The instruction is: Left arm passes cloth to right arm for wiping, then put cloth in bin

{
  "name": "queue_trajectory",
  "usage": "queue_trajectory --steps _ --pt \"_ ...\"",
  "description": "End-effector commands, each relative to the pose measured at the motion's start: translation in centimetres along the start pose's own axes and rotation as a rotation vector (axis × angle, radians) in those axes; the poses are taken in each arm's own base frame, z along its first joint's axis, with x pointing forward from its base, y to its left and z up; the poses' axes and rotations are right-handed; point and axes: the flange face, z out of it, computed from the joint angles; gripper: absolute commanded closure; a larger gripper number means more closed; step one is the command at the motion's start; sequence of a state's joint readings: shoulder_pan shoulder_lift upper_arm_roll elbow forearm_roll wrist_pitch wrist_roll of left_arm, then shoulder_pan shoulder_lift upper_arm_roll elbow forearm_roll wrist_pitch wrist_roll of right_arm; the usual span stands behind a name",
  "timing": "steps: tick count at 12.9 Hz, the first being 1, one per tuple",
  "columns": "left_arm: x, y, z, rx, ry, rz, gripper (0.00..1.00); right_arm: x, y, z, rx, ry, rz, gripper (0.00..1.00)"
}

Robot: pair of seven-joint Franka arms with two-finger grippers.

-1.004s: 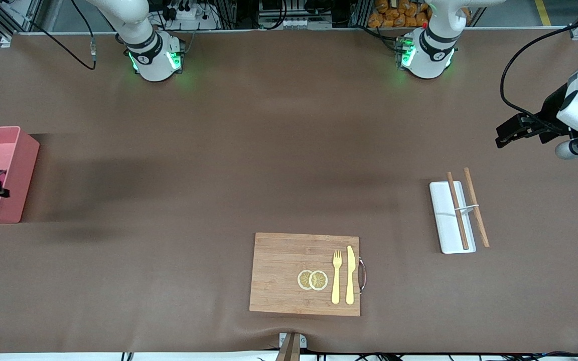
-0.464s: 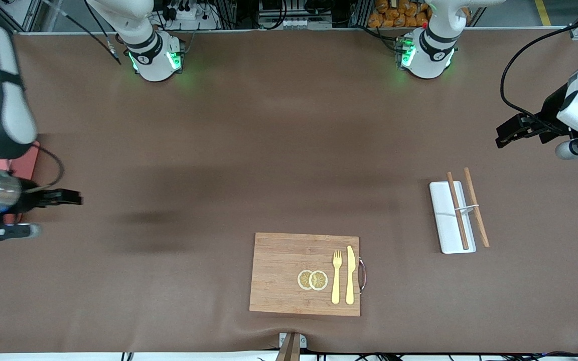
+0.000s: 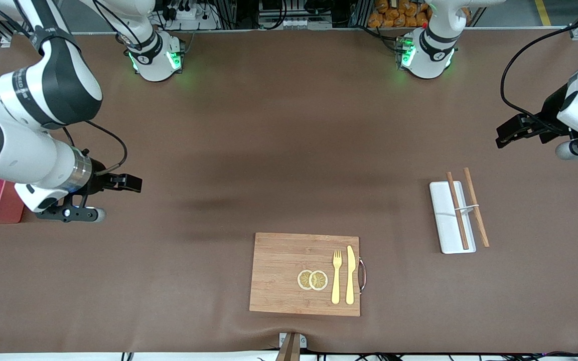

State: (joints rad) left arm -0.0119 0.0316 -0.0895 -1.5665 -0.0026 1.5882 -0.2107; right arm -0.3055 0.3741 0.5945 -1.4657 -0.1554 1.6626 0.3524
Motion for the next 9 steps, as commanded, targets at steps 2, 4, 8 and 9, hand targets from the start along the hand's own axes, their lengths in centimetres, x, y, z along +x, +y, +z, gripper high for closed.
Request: queue_trajectory --steps 2,4,8,9 --pt "0.1 -0.1 0.2 -0.011 0.006 0.015 0.0 -0.7 0.5 -0.8 0.003 0.009 0.019 0.0" --pt "0.1 0.0 0.3 -0.013 0.009 0.015 0.0 -0.5 0.4 -1.3 0.009 0.035 0.015 0.0" --pt "0.0 -0.1 0.0 -0.012 0.014 0.017 0.0 -0.5 -1.0 -1.6 -0.009 0.082 -0.016 0.0" --pt "0.0 -0.1 0.3 -0.013 0.009 0.017 0.0 -0.5 -1.4 -1.5 -0.019 0.084 -0.024 0.0"
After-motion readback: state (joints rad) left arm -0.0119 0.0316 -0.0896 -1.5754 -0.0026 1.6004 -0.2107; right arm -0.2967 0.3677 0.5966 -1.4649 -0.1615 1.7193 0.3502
